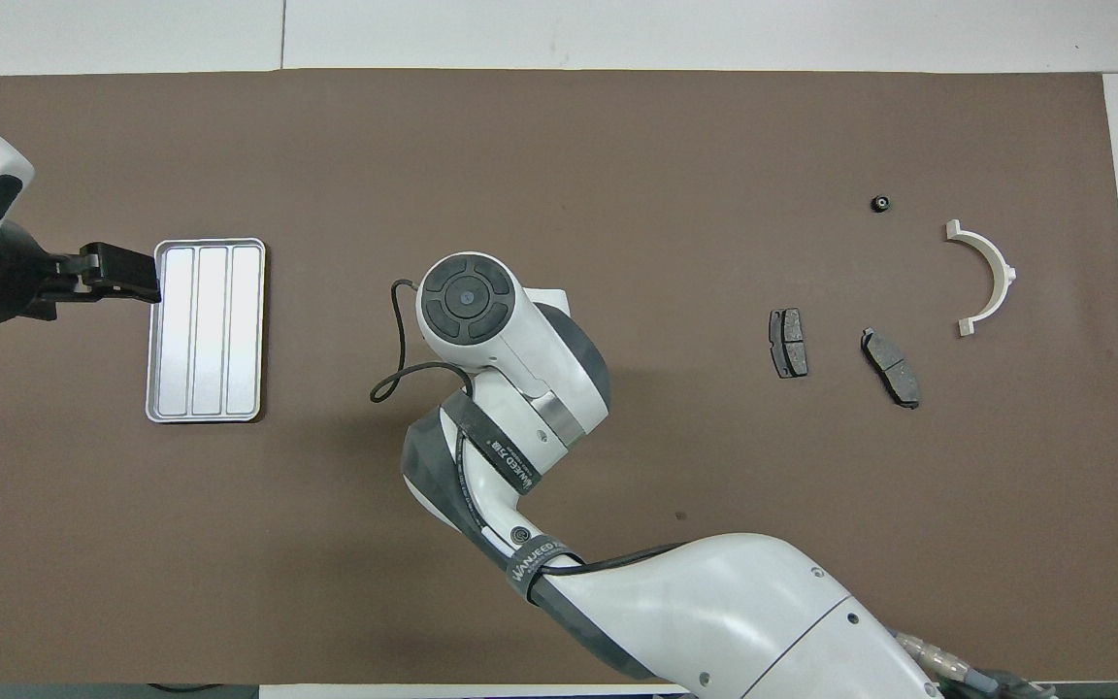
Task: Pick bearing gear from pile to tray
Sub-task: 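Set the gear down with the right gripper while the left gripper approaches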
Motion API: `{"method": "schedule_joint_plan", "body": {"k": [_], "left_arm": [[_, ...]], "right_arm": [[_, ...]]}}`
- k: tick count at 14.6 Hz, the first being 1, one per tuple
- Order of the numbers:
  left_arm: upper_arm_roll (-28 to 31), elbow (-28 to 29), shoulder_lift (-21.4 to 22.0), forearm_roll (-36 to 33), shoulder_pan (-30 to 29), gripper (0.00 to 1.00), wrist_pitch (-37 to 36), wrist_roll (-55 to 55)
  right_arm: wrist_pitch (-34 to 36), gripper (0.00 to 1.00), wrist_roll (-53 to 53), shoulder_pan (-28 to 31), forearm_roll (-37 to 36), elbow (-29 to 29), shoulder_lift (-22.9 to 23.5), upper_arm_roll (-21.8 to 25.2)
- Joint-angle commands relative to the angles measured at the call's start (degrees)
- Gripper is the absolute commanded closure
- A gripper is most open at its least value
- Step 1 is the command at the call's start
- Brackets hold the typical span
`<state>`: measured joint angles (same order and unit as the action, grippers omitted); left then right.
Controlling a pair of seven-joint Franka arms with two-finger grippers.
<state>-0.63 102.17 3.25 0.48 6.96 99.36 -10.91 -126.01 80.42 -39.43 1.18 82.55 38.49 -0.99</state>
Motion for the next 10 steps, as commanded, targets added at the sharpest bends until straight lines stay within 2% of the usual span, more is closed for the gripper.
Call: {"method": "schedule_joint_plan", "body": {"k": [1,4,5,6,10], "left_arm": [[0.54,3.73,2.47,-0.04,0.69,0.00,1.81,-1.30],[0.54,4.79,2.90,0.04,1.48,0.00,1.72,-3.94],[0.54,5.23,2.90,0.04,1.57,0.00,1.72,-4.03],[0.54,5.67,2.99,0.04,2.00,0.00,1.80,-4.21],[0.45,8.21,2.03,0.04,5.78,0.00,6.80,-14.99]], "right_arm": [[-2.75,1.00,0.79,0.49,-1.44,2.79,-0.43,-0.41],[-2.67,1.00,0.79,0.49,-1.62,2.80,-0.43,-0.33],[-2.06,0.66,0.70,0.75,-1.62,2.62,-0.52,-0.33],[-0.48,0.01,0.70,1.02,-1.62,1.92,-0.52,-0.15],[11.99,0.00,0.00,2.41,-3.20,-4.13,-0.87,0.03]]}}
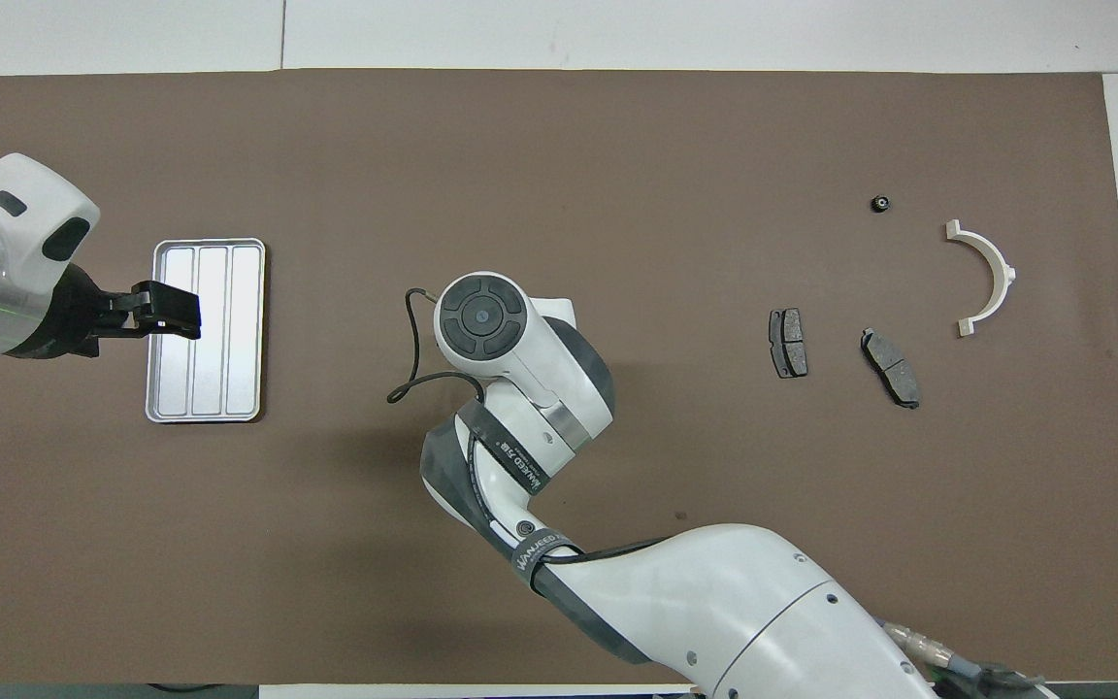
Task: Pick bearing gear from pile to tray
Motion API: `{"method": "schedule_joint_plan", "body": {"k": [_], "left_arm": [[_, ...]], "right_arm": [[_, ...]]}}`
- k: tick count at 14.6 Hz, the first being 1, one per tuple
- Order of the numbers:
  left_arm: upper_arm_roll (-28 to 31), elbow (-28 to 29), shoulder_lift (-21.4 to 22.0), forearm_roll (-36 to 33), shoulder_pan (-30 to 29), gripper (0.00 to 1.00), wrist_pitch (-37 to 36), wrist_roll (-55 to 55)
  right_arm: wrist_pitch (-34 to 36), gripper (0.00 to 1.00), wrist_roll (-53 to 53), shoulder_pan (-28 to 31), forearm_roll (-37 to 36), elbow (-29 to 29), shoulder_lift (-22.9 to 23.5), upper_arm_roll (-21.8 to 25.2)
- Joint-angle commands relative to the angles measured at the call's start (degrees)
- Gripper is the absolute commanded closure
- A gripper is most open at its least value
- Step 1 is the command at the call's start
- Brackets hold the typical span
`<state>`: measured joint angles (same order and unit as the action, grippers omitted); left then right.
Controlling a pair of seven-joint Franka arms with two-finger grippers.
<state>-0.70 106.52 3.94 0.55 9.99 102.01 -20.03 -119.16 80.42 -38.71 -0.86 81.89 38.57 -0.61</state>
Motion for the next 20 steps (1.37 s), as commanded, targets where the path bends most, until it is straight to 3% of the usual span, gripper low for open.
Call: {"method": "schedule_joint_plan", "body": {"k": [1,7,11,14,16,20], "left_arm": [[0.52,4.39,1.07,-0.02,3.27,0.00,5.20,-8.07],[0.61,5.10,-3.58,-0.02,8.81,0.00,10.56,-14.21],[0.52,5.98,-7.02,-0.02,14.43,0.00,15.22,-21.95],[0.61,5.11,-10.78,-0.02,19.17,0.00,16.46,-26.87],[0.61,4.84,-15.17,-0.11,22.68,0.00,22.32,-34.69],[0.61,4.75,-21.60,-0.11,25.51,0.00,28.76,-37.01]], "right_arm": [[7.51,0.00,-0.78,2.67,-1.16,-5.49,-1.30,-0.45],[16.23,0.00,-26.23,12.06,-0.28,-6.83,-8.77,-0.54],[15.54,0.00,-48.90,21.90,-0.28,-4.55,-10.53,-0.54],[9.50,0.00,-65.78,29.55,-0.37,-0.35,-11.06,-0.54],[3.52,0.00,-74.84,33.68,-0.63,4.48,-12.20,-0.45],[-3.96,0.00,-83.83,39.84,-0.90,6.88,-9.67,-0.45]]}}
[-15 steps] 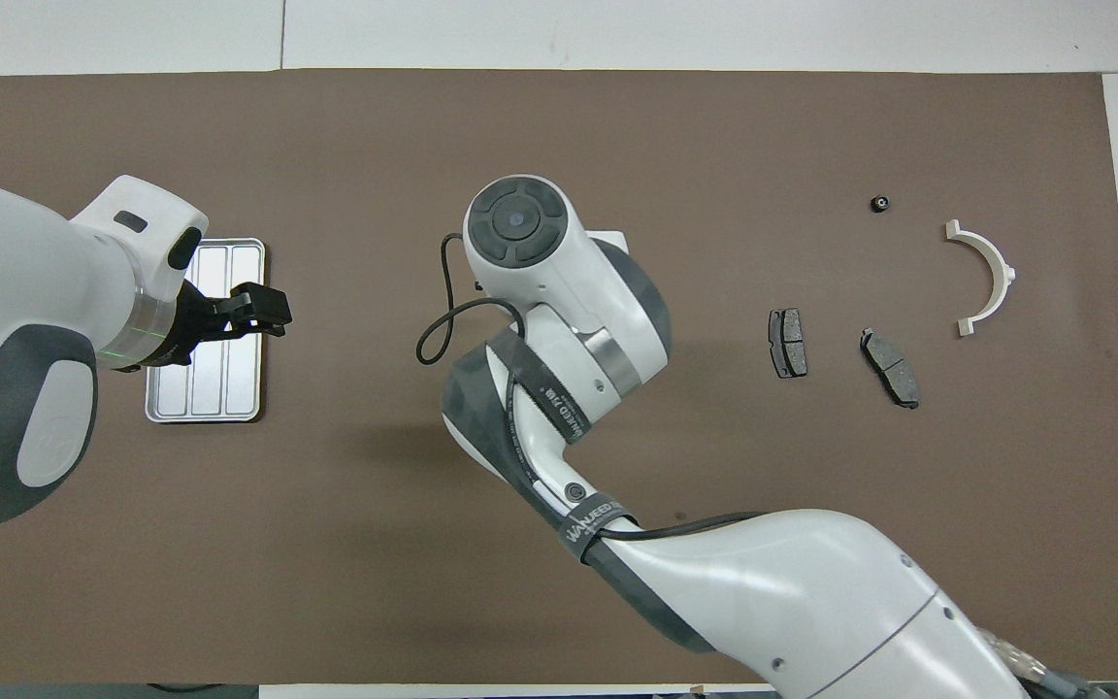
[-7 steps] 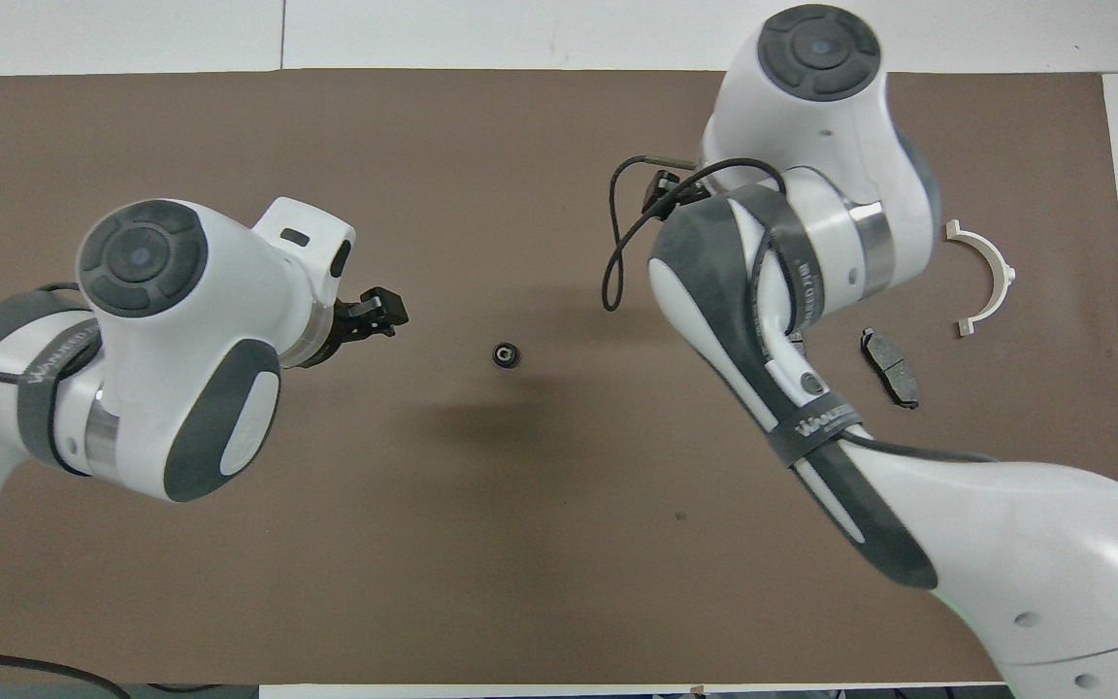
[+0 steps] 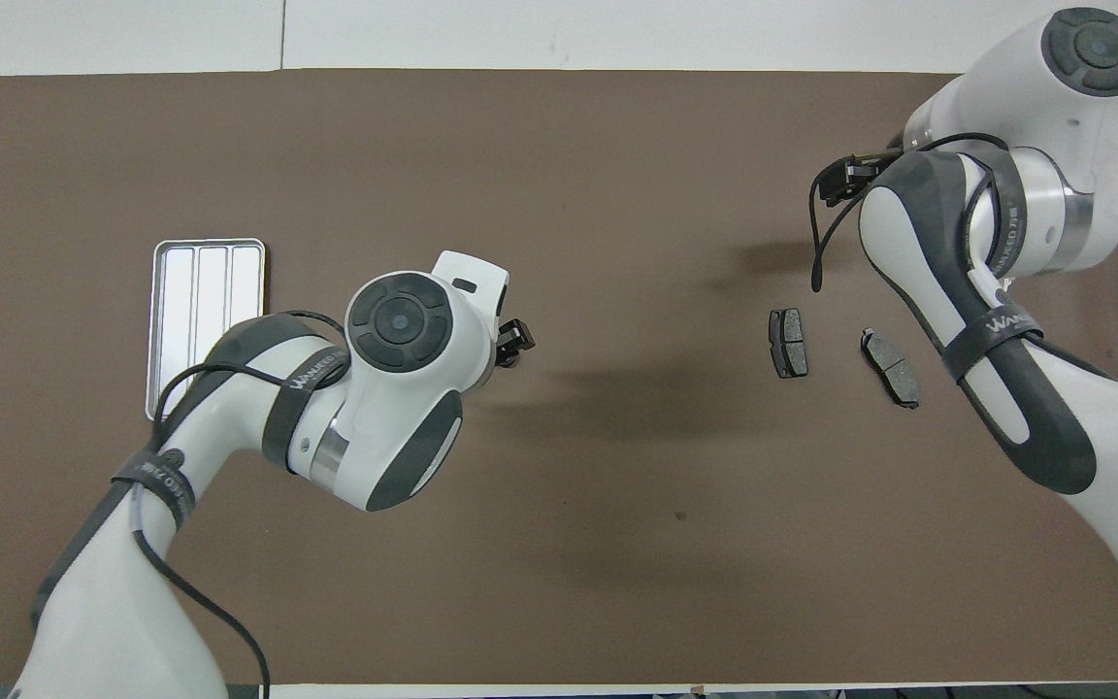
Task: Pick bearing gear from pile to tray
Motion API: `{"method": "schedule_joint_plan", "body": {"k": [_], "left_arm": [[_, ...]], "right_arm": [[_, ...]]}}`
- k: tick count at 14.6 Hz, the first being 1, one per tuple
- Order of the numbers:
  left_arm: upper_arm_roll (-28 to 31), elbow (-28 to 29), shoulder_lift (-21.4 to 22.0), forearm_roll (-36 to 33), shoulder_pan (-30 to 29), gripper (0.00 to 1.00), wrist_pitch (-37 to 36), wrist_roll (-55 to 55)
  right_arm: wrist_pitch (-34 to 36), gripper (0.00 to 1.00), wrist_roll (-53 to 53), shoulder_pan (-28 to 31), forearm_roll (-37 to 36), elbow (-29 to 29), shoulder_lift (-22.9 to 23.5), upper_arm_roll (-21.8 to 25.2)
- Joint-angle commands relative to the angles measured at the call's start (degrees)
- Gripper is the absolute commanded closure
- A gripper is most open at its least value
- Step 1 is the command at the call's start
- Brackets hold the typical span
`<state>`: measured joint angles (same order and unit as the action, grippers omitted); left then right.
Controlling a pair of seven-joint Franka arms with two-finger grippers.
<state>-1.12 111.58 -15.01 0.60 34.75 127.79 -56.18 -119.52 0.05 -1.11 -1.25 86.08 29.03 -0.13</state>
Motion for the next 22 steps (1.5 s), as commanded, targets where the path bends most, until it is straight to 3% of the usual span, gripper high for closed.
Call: {"method": "schedule_joint_plan", "body": {"k": [1,8,12,17,22], "left_arm": [[1.03,-0.40,-3.79,-0.16,0.76,0.00,3.86,-0.87],[1.29,-7.25,-8.89,0.10,1.46,0.00,2.03,-1.39],[1.29,-5.94,-8.98,-0.16,1.81,0.00,2.81,-3.24],[1.29,-5.50,-8.98,-0.25,1.81,0.19,3.08,-3.24],[1.38,-5.85,-9.07,-0.51,1.02,0.23,3.16,-2.97]], "right_arm": [[-5.62,0.00,-4.69,3.55,-0.50,2.68,0.93,-1.01],[-9.68,0.00,-4.53,3.66,-0.16,0.75,6.56,-1.01],[-9.59,0.01,-4.27,3.83,-0.42,-0.56,9.11,-0.92],[-4.42,0.03,-4.27,4.01,-0.77,-7.84,13.15,-0.92],[-3.00,0.04,-4.18,3.92,-0.42,-9.62,14.13,-0.92]]}}
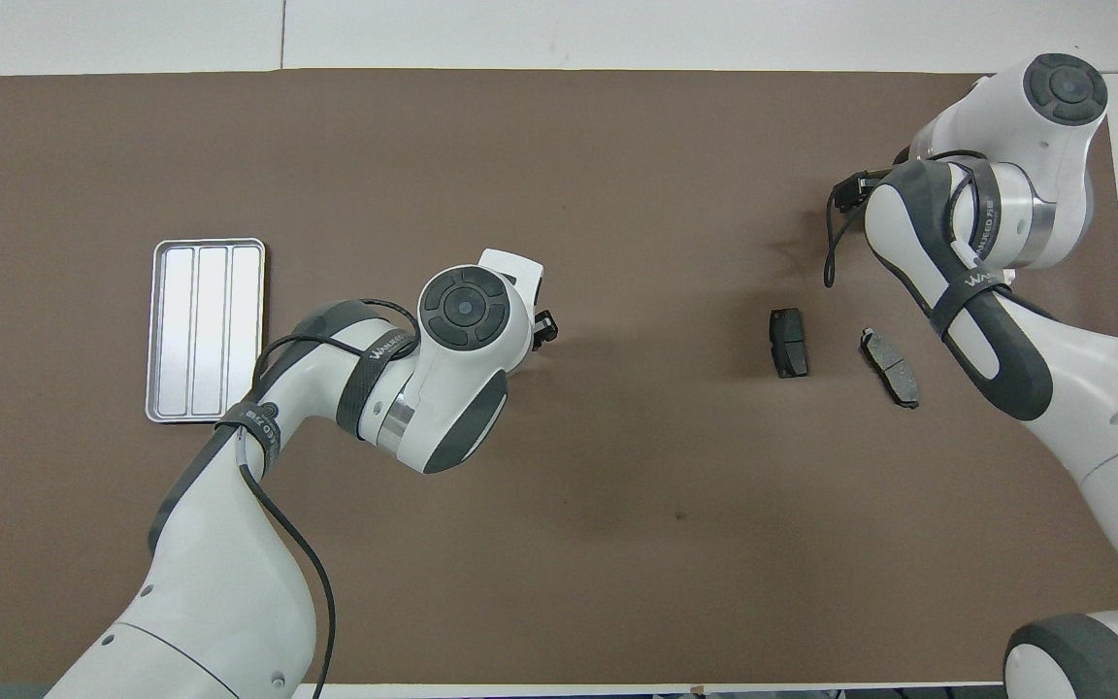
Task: Pick bearing gear from pile to tray
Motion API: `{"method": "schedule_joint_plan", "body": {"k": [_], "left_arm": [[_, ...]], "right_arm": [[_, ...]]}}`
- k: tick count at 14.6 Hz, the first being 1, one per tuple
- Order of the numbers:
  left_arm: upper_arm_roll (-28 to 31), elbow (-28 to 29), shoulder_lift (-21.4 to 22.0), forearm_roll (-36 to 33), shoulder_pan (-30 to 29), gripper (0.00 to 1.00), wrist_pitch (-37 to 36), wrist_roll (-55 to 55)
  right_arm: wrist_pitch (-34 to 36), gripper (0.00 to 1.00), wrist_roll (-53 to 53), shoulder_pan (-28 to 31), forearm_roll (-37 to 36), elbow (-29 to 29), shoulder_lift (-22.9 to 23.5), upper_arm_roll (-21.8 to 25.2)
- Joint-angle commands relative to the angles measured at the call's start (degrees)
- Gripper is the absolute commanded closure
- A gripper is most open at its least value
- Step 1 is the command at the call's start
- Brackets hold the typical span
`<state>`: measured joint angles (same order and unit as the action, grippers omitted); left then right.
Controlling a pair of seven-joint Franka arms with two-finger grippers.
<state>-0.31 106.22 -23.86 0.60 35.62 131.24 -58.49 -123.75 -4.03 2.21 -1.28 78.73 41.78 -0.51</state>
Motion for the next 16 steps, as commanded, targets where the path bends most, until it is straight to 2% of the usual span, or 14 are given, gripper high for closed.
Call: {"method": "schedule_joint_plan", "body": {"k": [1,6,8,13,15,16], "left_arm": [[0.57,-0.48,-0.22,-0.51,0.15,0.23,0.07,-0.66],[0.57,-0.48,-0.31,-0.51,0.24,0.26,0.86,-0.84],[0.57,-0.39,-0.39,-0.51,0.24,0.31,1.12,-0.84],[0.57,-0.22,-0.83,-0.51,0.41,0.39,1.74,-0.93],[0.57,-0.31,-0.83,-0.51,0.50,0.39,1.74,-0.93],[0.57,-0.22,-0.83,-0.51,0.50,0.39,1.74,-0.93]], "right_arm": [[1.15,0.04,-0.10,0.69,-0.30,-2.26,1.64,-0.55],[2.73,0.04,0.60,0.78,-0.65,-2.35,1.81,-0.46],[2.73,0.04,0.60,0.96,-0.65,-2.35,1.90,-0.46],[1.67,0.25,0.60,1.13,-0.13,-2.26,1.90,-0.46],[1.76,0.38,0.60,1.22,-0.13,-2.26,1.90,-0.46],[1.67,0.39,0.60,1.31,-0.13,-2.26,1.90,-0.46]]}}
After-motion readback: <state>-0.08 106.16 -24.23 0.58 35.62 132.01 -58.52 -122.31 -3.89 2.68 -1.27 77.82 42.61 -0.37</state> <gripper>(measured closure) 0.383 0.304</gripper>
